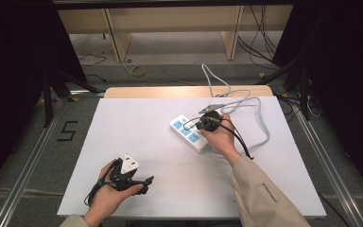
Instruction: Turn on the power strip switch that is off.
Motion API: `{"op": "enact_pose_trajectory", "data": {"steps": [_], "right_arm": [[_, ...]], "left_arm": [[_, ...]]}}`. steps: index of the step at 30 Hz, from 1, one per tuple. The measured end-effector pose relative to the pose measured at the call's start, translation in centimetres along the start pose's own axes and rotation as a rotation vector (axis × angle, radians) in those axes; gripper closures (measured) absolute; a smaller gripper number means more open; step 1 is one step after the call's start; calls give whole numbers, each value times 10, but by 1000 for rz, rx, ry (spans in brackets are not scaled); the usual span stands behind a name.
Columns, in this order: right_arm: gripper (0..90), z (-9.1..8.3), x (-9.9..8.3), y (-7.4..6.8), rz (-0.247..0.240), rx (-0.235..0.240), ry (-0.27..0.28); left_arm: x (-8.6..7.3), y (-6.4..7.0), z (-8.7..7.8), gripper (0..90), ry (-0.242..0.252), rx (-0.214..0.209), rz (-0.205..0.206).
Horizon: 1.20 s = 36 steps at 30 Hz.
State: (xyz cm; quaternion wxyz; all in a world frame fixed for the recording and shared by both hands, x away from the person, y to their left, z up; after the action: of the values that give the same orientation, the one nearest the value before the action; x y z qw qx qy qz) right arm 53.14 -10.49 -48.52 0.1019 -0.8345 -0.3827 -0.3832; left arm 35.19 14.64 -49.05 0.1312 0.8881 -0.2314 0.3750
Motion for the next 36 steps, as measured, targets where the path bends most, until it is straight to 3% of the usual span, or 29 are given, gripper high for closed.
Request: {"op": "enact_pose_trajectory", "data": {"steps": [36], "right_arm": [[900,19,14,0,11,5,-20]], "left_arm": [[0,1,0,195,0,-12,5]]}}
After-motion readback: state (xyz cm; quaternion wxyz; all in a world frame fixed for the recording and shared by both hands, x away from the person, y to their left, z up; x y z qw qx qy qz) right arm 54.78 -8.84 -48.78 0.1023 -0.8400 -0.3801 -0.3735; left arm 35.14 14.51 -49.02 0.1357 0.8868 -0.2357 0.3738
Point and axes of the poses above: each handheld gripper's, and its own axes: z roughly forward along the jaws, x roughly out of its top, y roughly to its right, the point moved 5 cm from there along z, roughly forward along the jaws, and after that the axes turned 9 degrees about -z, right-handed, at the moved point
